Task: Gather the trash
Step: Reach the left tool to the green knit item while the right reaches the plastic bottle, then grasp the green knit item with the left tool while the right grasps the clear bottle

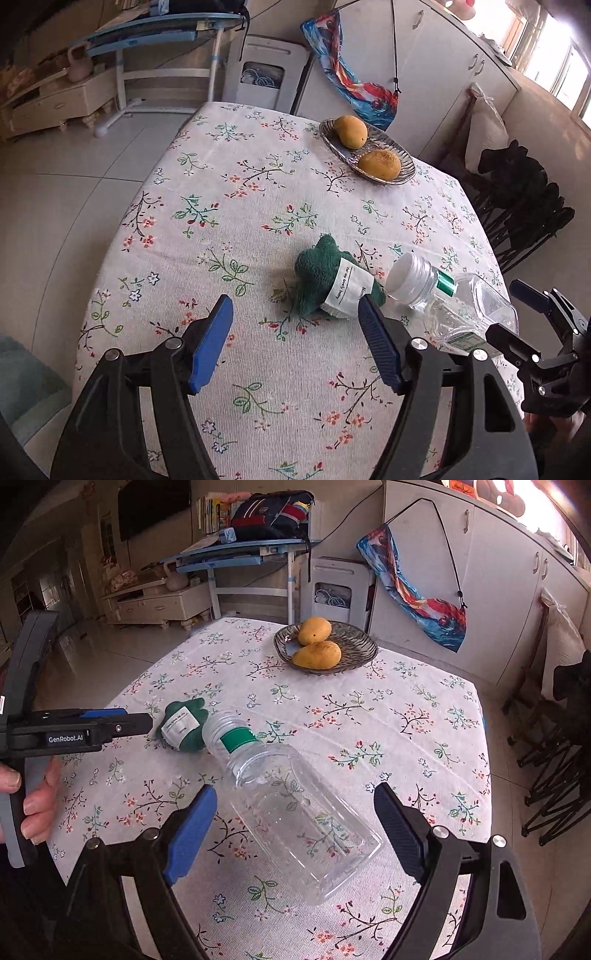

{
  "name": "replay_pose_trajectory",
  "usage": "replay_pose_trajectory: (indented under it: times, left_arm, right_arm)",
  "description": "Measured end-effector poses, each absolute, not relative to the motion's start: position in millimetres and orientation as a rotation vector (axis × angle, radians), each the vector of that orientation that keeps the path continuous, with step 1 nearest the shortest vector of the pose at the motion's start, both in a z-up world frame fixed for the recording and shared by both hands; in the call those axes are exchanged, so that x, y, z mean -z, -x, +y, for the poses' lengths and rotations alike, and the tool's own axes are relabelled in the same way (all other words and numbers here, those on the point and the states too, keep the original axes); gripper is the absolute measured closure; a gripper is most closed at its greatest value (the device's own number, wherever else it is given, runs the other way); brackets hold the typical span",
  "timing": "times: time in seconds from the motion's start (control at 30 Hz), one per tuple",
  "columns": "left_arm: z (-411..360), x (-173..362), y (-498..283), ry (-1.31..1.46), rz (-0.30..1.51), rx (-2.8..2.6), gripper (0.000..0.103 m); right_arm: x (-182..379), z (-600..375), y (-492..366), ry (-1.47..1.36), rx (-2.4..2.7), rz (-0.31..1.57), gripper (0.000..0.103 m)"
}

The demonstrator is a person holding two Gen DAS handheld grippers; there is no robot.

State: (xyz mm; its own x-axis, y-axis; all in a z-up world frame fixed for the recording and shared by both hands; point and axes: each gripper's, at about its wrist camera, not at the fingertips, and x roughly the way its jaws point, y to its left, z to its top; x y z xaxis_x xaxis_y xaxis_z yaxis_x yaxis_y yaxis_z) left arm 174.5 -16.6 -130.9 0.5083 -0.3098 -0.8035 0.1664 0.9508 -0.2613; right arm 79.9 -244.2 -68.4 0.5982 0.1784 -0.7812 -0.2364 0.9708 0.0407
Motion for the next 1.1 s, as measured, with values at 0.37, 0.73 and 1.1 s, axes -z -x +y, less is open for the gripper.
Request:
replay_pose_trajectory:
  times: [0.37, 0.73, 1.1]
  left_arm:
    - [-46, 151, -206, 0.134, 1.027, 0.321, 0.03]
    - [-59, 145, -196, 0.082, 1.011, 0.401, 0.06]
    - [-31, 114, -149, 0.076, 0.962, 0.409, 0.061]
  right_arm:
    - [80, -236, -90, 0.102, -0.285, 0.963, 0.02]
    - [86, -241, -88, 0.018, -0.314, 1.03, 0.046]
    - [84, -245, -75, -0.045, -0.281, 1.056, 0.048]
